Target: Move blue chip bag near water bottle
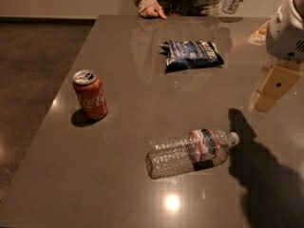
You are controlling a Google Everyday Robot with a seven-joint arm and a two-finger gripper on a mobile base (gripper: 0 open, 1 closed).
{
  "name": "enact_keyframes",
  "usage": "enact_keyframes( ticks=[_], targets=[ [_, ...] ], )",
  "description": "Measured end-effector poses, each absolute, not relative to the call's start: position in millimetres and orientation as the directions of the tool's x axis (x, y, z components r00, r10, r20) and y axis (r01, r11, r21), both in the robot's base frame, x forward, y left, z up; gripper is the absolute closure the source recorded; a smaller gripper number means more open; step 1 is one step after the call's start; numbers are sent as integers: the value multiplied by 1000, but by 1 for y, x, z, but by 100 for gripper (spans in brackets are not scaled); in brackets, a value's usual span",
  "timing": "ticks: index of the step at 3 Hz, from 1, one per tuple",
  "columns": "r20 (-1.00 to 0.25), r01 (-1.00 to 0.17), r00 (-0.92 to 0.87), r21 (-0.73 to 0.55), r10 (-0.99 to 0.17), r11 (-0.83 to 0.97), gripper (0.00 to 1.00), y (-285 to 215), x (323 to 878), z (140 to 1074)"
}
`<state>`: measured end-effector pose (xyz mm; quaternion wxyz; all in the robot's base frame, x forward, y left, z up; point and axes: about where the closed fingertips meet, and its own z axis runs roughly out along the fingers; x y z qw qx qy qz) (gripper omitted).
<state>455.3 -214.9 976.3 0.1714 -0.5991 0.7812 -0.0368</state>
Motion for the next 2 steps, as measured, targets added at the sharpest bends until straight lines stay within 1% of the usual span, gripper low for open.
enact_keyframes(
  ticks=[2],
  targets=[
    [-264,-904,-233,-294,-936,309,0,-211,522,956]
  ],
)
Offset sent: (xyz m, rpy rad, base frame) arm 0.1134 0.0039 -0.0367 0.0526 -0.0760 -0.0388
